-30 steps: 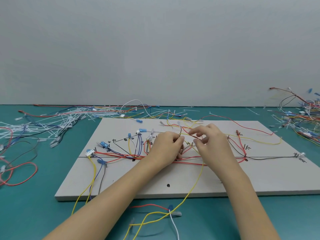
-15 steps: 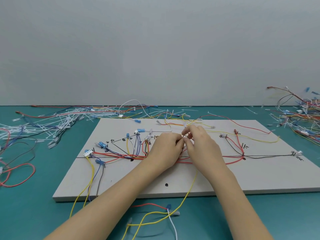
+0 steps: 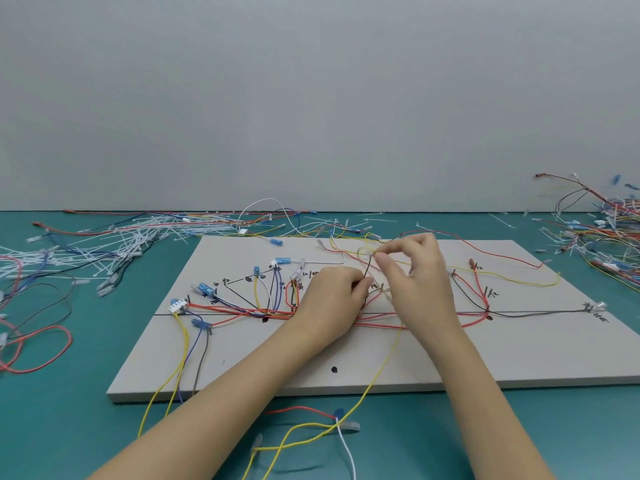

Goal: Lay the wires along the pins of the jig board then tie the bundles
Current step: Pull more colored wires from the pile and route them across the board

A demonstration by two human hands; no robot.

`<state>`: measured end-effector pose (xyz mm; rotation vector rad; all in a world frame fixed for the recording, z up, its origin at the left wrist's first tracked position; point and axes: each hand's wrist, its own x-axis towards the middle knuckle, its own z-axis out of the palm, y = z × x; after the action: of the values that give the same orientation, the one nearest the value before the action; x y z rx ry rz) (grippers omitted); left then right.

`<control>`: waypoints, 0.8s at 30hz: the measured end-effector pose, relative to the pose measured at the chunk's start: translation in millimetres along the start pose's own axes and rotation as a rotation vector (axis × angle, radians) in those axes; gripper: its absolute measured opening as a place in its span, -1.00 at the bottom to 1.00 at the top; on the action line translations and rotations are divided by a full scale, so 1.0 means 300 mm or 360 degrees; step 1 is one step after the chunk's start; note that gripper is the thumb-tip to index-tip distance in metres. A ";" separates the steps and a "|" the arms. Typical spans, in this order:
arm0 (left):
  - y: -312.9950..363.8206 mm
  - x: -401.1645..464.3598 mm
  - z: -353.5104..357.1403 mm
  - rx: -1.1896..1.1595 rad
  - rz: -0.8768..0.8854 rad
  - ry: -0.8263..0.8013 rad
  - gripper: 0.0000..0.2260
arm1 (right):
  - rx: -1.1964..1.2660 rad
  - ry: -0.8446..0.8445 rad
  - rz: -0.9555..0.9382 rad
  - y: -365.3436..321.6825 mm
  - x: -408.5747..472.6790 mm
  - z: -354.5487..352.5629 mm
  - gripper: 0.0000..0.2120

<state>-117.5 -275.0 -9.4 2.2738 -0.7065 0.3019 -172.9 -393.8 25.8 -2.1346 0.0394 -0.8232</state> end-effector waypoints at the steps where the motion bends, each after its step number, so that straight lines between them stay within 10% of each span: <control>1: 0.000 0.000 0.001 -0.0006 -0.0010 -0.0007 -0.67 | 0.0217 0.0004 0.0055 -0.013 0.001 -0.007 -0.87; 11: -0.002 0.003 0.007 -0.0085 -0.0099 -0.0008 -0.67 | 0.2122 -0.0321 0.0623 -0.067 0.019 -0.130 -0.91; 24: -0.010 -0.002 0.006 -0.0164 -0.0057 0.0026 -0.67 | 0.1129 -0.0468 0.0392 -0.045 0.014 -0.098 -0.69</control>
<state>-116.4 -274.1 -12.6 2.1816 -0.6569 0.2611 -189.6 -406.7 50.8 -1.5127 -0.1240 -0.3001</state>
